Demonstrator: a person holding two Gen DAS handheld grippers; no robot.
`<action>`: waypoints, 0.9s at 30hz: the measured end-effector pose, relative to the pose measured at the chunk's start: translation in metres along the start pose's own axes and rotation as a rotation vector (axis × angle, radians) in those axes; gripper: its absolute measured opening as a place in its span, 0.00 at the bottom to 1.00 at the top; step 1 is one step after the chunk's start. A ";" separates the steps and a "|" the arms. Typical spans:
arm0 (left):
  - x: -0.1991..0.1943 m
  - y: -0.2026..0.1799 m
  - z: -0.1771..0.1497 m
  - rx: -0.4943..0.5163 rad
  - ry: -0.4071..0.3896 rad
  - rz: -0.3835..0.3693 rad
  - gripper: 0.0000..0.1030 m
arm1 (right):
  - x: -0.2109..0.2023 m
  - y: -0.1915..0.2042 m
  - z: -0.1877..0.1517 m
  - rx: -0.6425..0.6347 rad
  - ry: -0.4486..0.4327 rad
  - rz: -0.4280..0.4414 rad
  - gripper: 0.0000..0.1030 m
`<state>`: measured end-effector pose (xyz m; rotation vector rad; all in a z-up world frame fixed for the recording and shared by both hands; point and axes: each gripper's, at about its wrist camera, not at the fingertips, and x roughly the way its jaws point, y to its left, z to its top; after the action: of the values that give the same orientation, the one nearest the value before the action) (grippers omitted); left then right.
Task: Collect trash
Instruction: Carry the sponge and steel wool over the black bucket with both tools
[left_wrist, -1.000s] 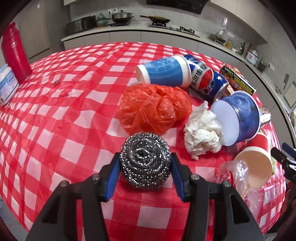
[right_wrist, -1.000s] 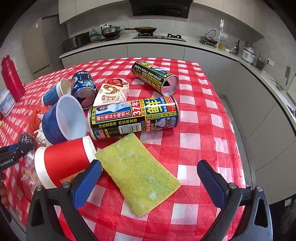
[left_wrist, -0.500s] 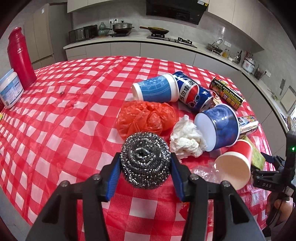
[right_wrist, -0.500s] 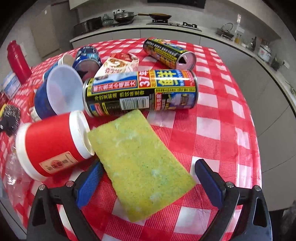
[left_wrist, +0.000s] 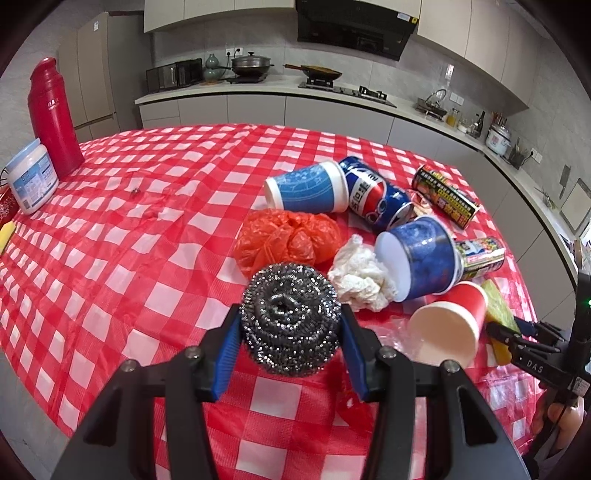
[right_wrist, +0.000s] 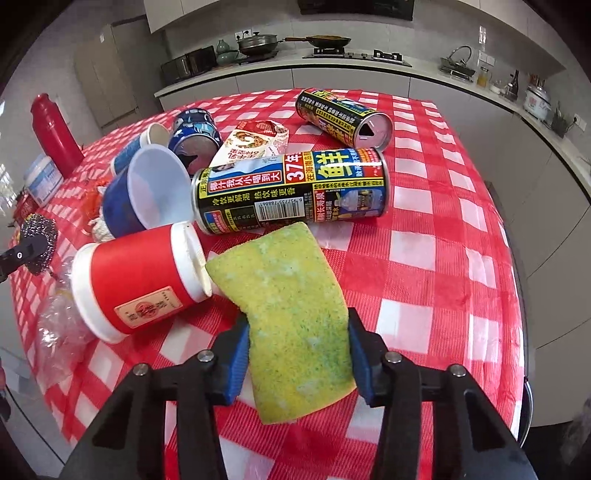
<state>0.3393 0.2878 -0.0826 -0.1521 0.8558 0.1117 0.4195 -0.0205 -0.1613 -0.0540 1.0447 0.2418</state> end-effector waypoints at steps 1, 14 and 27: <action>-0.002 -0.002 0.000 0.001 -0.004 -0.001 0.50 | -0.003 -0.001 -0.001 0.001 -0.005 0.000 0.47; -0.037 -0.053 -0.006 0.036 -0.063 -0.037 0.50 | -0.053 -0.030 -0.025 0.043 -0.079 0.028 0.47; -0.046 -0.153 -0.008 0.214 -0.064 -0.287 0.50 | -0.125 -0.133 -0.088 0.300 -0.148 -0.179 0.47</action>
<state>0.3279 0.1338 -0.0393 -0.0684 0.7688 -0.2424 0.3152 -0.1851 -0.1073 0.1393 0.9136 -0.0735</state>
